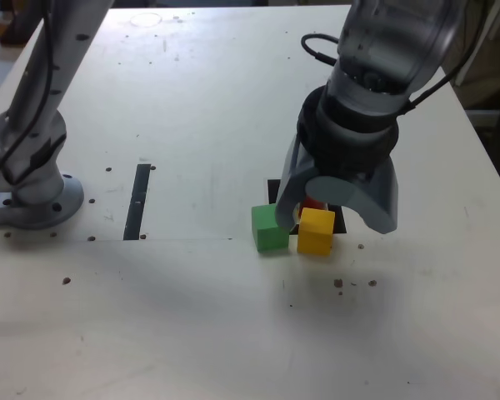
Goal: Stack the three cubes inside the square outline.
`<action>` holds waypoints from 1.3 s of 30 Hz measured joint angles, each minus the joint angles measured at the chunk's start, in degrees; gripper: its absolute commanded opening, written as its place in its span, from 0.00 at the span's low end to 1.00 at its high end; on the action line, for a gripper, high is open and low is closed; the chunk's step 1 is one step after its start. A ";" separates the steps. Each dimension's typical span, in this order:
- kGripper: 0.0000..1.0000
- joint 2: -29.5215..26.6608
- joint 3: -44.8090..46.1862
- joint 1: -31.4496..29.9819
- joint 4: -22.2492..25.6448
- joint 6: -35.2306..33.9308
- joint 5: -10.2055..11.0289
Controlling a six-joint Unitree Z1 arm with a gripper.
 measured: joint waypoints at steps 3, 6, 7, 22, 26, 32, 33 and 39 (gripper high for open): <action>0.99 0.02 0.02 0.00 -0.16 0.00 0.00; 0.99 0.09 0.06 0.00 -0.34 0.00 -0.01; 0.99 0.12 0.11 0.00 -0.37 0.00 -0.03; 0.99 1.69 1.06 0.00 -1.06 0.00 -0.69; 0.99 2.14 1.45 0.06 -1.51 0.25 -1.00; 0.99 2.52 2.62 0.93 -3.31 1.22 -1.49; 0.99 2.54 2.75 1.05 -3.69 1.38 -1.57; 0.99 2.73 3.77 1.59 -5.70 2.26 -2.13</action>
